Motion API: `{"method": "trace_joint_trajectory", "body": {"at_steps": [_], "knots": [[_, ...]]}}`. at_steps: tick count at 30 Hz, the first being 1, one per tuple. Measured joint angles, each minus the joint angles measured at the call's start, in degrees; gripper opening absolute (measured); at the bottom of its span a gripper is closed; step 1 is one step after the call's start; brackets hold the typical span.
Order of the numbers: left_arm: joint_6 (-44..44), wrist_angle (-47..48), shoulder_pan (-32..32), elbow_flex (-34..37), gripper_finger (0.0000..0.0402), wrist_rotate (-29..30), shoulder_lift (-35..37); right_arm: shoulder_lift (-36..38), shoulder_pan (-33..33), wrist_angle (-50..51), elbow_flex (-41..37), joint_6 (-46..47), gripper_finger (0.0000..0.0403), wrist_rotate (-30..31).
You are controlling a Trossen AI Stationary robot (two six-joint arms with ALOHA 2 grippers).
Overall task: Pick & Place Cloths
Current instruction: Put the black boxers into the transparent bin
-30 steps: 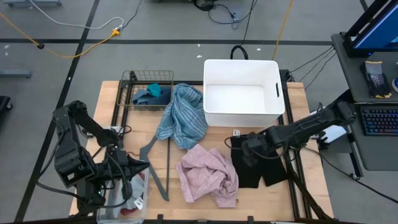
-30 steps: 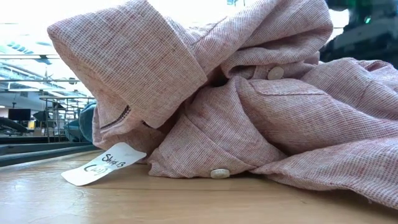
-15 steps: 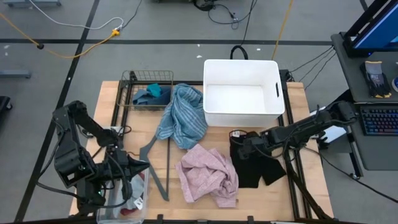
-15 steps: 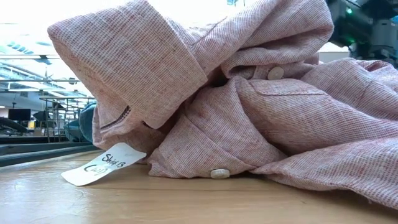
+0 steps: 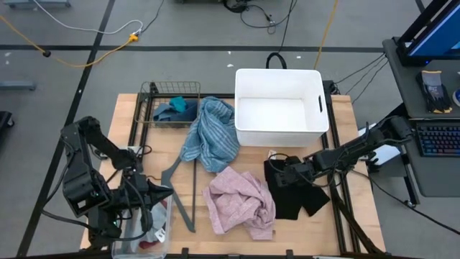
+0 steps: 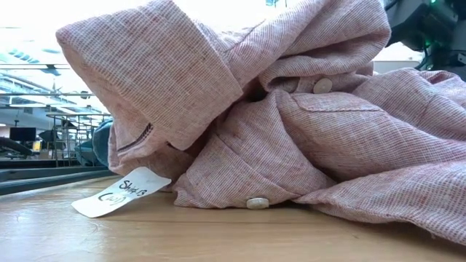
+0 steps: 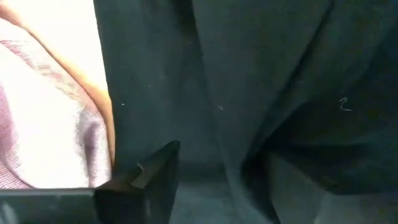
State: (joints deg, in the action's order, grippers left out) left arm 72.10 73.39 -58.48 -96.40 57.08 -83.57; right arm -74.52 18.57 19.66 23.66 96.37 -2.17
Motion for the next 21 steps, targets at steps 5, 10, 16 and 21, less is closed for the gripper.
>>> {"method": "trace_joint_trajectory", "body": {"at_steps": [5,10,16,21], "knots": [[0.36,0.00,0.00,0.00,0.0021,0.00,0.00,-0.02,0.02,1.52,0.00,-1.00,0.0147,0.25],[0.39,0.00,0.00,0.00,0.0021,0.01,0.00,0.00,0.13,3.66,-0.03,-3.24,0.0052,0.33],[0.39,-0.02,0.01,0.00,0.0021,0.01,0.01,3.54,1.82,3.40,0.45,-5.53,0.0012,0.55],[0.39,-0.20,0.00,0.00,0.0021,0.02,0.00,9.56,3.92,5.90,3.75,-7.53,0.0005,1.63]]}}
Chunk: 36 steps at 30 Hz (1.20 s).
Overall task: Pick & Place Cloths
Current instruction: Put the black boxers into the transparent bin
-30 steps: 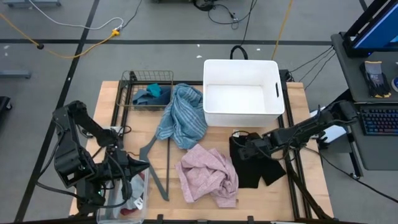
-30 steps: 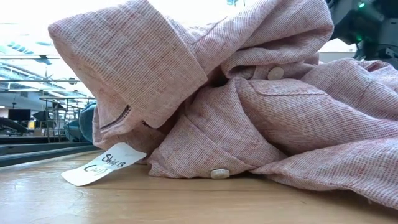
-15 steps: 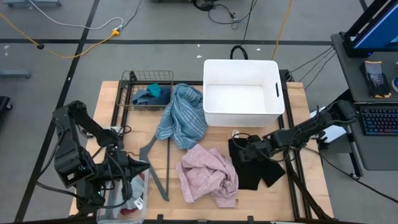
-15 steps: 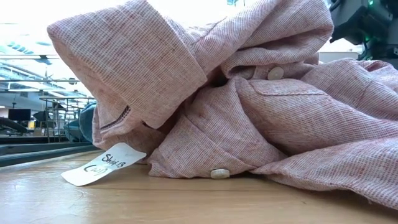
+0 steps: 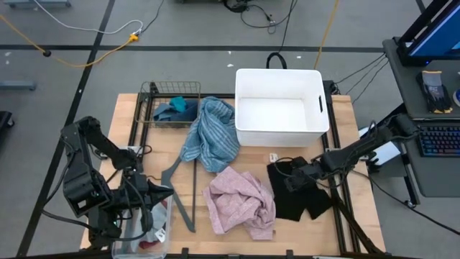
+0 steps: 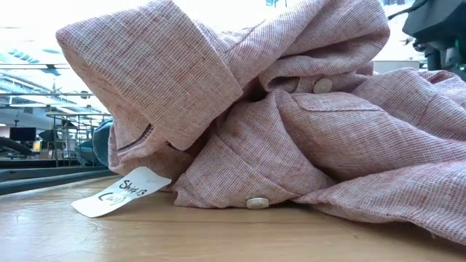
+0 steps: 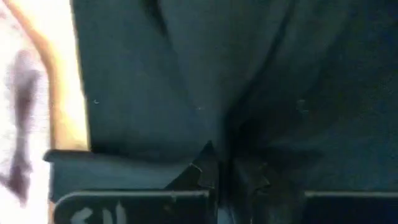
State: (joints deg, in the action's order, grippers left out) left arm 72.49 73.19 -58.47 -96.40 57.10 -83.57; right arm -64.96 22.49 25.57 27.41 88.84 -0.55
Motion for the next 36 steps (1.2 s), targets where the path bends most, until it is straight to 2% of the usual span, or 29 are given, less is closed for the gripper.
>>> {"method": "trace_joint_trajectory", "body": {"at_steps": [5,12,23,27,32,36], "knots": [[-0.24,-0.08,0.11,0.00,0.0021,0.01,0.01,5.87,1.76,-0.70,6.04,-4.62,0.0003,2.02],[-0.37,-0.15,1.96,0.00,0.0021,-0.02,0.00,8.21,4.54,-3.63,16.39,-10.70,0.0002,4.52],[-1.64,-3.41,5.41,0.00,0.0021,-0.20,0.00,4.97,6.09,-27.87,25.24,-24.54,0.0001,8.04],[-9.49,-11.09,7.44,0.00,0.0021,-0.24,0.00,1.97,5.19,-33.34,26.90,-28.32,0.0001,7.81],[-23.68,-22.95,10.05,0.00,0.0021,-0.24,0.00,-2.66,3.43,-40.02,27.89,-29.58,0.0000,5.79],[-33.72,-32.41,12.40,0.00,0.0021,-2.41,-0.14,-7.21,1.48,-48.19,28.51,-29.49,0.0000,0.38]]}}
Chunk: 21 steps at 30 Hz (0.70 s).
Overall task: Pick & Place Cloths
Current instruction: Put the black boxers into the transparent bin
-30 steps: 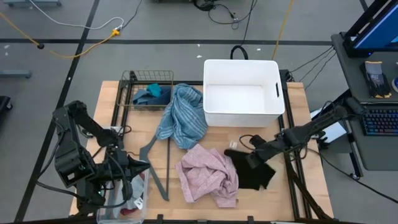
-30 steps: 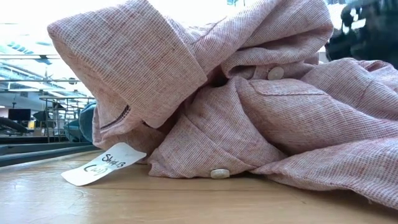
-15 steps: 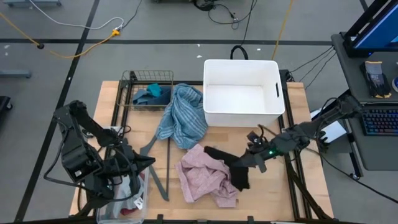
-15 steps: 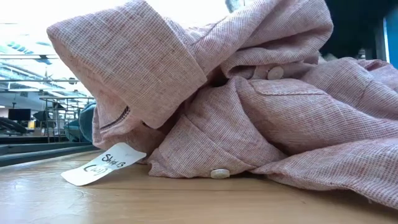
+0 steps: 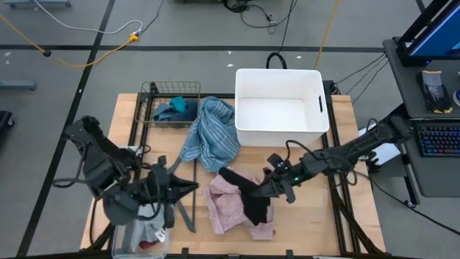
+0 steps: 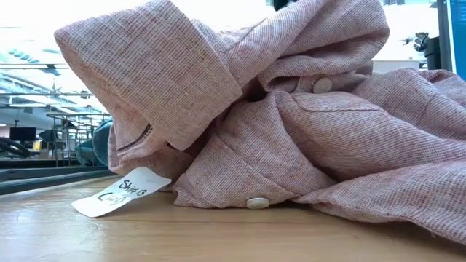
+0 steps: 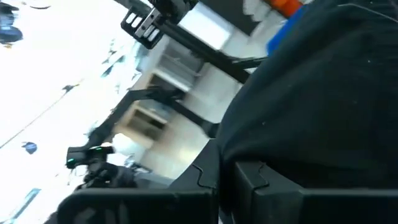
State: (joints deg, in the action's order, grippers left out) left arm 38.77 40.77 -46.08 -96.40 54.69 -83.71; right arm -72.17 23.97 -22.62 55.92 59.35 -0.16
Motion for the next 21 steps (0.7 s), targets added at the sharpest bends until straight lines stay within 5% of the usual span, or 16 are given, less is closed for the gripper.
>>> {"method": "trace_joint_trajectory", "body": {"at_steps": [10,21], "knots": [[-15.93,-14.46,6.84,0.07,0.0033,-11.45,-2.70,-8.11,-3.76,-6.65,7.68,0.93,0.0000,-12.65],[-22.40,-20.16,11.46,0.07,0.0176,-24.92,-4.85,-14.24,-6.79,-4.81,15.48,2.94,0.0000,-21.16]]}}
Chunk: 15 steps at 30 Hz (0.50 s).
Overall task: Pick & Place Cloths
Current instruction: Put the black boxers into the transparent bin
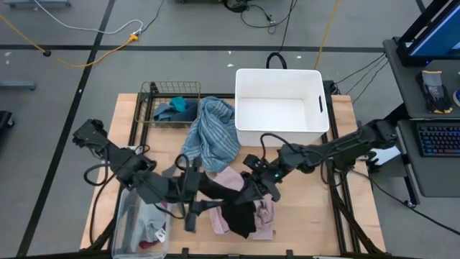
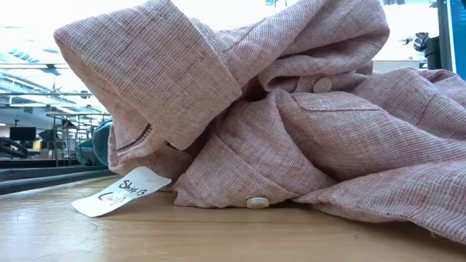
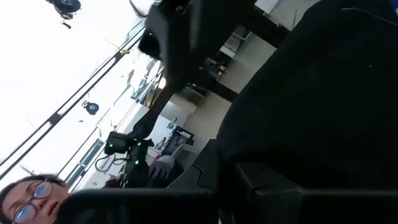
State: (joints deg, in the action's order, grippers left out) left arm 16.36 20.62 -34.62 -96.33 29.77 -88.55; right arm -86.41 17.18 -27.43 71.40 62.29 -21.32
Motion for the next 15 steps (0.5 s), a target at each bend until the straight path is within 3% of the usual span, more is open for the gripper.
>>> {"method": "trace_joint_trajectory", "body": {"at_steps": [6,15], "knots": [[0.67,1.54,0.78,0.00,0.0220,-6.15,-0.07,-0.79,-0.92,-0.21,0.34,1.08,0.0000,-0.74],[2.83,5.16,2.69,0.02,0.0225,-8.34,-1.56,-0.75,-1.46,-1.33,0.34,2.00,0.0000,-1.33]]}}
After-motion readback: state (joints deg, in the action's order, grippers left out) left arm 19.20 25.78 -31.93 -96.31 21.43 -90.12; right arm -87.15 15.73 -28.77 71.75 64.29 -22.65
